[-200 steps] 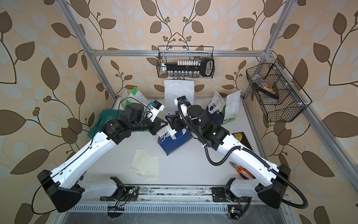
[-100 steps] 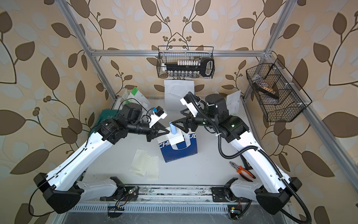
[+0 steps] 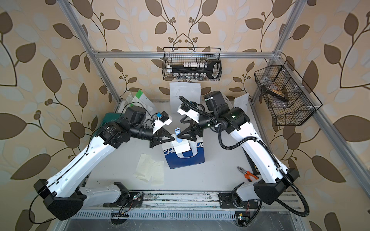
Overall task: Staple the receipts to the bags
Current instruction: Staple the receipt to the takeout bag.
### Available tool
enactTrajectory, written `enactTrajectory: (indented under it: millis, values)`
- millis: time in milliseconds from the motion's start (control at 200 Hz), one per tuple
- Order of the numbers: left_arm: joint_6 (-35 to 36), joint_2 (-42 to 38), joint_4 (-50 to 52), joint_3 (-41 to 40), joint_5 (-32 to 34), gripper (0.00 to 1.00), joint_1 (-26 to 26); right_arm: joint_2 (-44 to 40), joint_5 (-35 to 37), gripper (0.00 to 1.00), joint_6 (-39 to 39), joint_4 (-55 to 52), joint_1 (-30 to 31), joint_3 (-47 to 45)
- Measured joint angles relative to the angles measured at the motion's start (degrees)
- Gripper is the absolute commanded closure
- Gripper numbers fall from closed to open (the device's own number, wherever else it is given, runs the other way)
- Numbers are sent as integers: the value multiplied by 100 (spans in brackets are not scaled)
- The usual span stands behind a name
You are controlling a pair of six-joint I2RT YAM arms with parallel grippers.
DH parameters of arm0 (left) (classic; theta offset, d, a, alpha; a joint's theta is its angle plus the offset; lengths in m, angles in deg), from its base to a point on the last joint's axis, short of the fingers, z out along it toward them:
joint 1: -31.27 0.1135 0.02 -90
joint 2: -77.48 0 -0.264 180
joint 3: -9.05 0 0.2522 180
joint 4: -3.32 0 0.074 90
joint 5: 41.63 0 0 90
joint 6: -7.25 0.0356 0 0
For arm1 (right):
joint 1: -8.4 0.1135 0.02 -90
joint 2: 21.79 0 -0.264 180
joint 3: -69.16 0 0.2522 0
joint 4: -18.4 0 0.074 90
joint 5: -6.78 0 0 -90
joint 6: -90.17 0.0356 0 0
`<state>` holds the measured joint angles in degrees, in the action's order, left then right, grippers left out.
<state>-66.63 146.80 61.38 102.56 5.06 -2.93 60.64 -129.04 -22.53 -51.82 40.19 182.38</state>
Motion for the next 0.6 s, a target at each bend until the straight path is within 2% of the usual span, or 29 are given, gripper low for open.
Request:
enactTrajectory:
  millis: [435,600]
  values:
    - [-20,-31,155,98,-122,100,0,160,-291,12,-498,-310,2,4]
    - [42,105,356,369,-164,100,2,166,-387,12,-616,-393,9,4]
